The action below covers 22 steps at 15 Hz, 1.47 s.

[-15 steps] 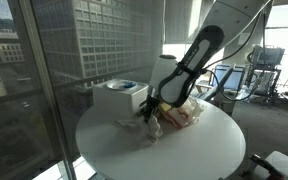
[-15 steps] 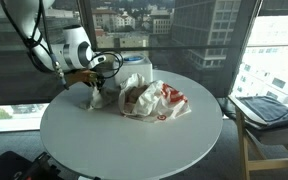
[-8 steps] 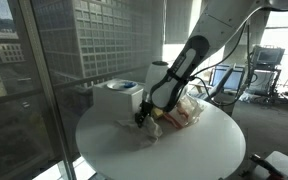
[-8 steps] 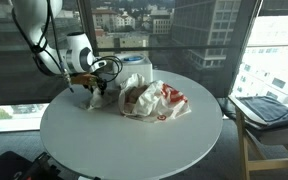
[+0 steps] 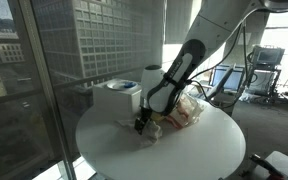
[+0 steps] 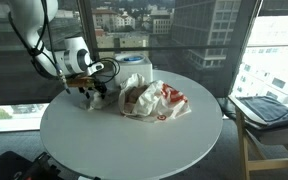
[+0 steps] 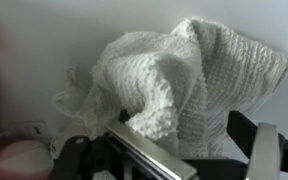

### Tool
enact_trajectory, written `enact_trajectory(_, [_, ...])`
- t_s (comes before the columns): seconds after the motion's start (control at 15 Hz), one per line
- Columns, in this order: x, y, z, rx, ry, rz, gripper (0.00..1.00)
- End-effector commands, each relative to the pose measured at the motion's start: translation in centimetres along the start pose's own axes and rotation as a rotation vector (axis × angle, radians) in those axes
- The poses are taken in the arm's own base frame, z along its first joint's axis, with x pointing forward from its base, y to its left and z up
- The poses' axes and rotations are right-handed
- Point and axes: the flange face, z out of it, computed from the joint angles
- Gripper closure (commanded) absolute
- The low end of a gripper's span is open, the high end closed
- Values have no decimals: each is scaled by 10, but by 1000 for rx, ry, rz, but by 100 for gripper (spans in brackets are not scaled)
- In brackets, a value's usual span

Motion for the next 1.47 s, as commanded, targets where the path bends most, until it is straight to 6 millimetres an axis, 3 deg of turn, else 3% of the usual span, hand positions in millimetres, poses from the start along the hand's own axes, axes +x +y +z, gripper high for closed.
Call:
enact_trajectory(0.0, [5, -4, 21, 20, 26, -17, 0])
enact_trajectory(0.2, [1, -3, 33, 20, 30, -23, 2])
enact_trajectory(0.27, [1, -3, 33, 21, 26, -33, 26])
enact_trajectory(0.4, [1, -3, 28, 22, 15, -22, 31])
enact_trajectory(0.93, [1, 10, 5, -54, -94, 48, 90])
enact_trajectory(1.2, [2, 25, -44, -98, -88, 73, 89])
enact_trajectory(1.4, [1, 39, -101, -162, -27, 129, 88])
